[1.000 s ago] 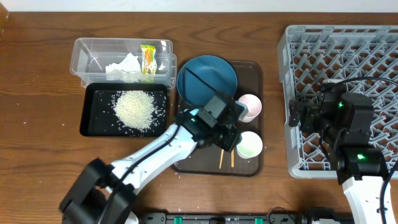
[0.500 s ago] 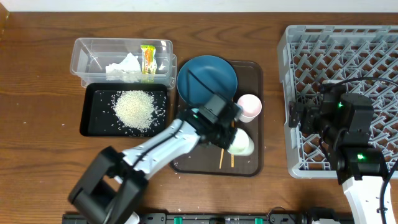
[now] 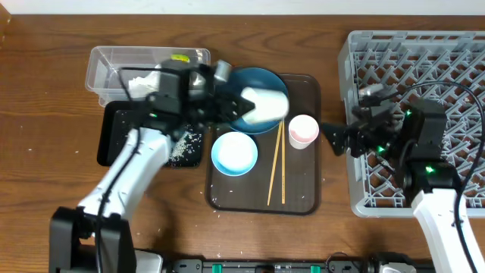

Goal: Sort waste into correct bins and load items into the dishwasher rack
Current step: 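Lift the white cup and hand it to the right gripper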

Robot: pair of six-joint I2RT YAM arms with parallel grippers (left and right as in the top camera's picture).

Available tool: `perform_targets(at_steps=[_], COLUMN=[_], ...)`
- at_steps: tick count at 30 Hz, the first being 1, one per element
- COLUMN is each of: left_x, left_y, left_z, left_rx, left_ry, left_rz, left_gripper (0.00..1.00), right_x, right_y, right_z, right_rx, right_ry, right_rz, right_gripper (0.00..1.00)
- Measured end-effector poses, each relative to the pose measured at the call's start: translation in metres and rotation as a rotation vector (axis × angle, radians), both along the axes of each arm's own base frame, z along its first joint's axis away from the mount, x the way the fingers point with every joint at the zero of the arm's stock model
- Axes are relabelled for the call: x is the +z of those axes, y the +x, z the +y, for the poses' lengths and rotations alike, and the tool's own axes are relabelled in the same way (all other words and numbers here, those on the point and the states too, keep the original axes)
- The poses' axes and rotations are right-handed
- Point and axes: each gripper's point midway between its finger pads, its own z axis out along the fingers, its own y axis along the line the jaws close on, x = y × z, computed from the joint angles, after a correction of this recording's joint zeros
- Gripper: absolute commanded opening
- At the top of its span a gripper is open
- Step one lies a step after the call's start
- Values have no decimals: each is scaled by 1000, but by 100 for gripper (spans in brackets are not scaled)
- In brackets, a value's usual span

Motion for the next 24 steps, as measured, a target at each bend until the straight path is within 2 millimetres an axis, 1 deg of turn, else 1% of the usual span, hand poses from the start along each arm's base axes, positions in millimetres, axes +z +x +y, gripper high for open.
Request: perform_targets(at_steps=[1, 3, 5, 7, 11, 13, 16, 19, 21, 22, 24], left_x=[3, 10, 14, 17, 20, 21, 21, 22, 22, 22, 22], left_y=[3, 7, 7, 2, -15, -23, -33, -42, -45, -46, -48], left_z=[3, 5, 2, -5, -23, -33, -46, -55, -58, -59, -60], left_rx=[1, -8, -39, -81, -157, -189, -230, -261, -275, -279, -284], left_ry=[-38, -113, -164, -201, -227, -229, -228, -227, -227, -227, -228], left_rz=[27, 82, 112, 149, 209, 228, 244, 252, 254, 256, 259], left_gripper=[6, 6, 6, 6, 6, 6, 6, 6, 6, 6, 6], right_x=[6, 17, 20, 21, 21, 26, 33, 40, 44, 46, 49], right_y=[0, -3, -5, -8, -17, -19, -19, -17, -17, -17, -18], right_z=[8, 21, 28, 37, 58, 65, 70, 71, 72, 73, 74], right_rx=[54, 153, 212, 261, 356, 390, 417, 426, 434, 442, 456], right_ry=[28, 82, 112, 132, 159, 164, 165, 164, 165, 168, 175], right_rz=[-32, -81, -102, -108, -114, -145, -193, -236, -263, -276, -288], right_gripper=[95, 98, 99, 99, 99, 99, 99, 99, 94, 89, 86])
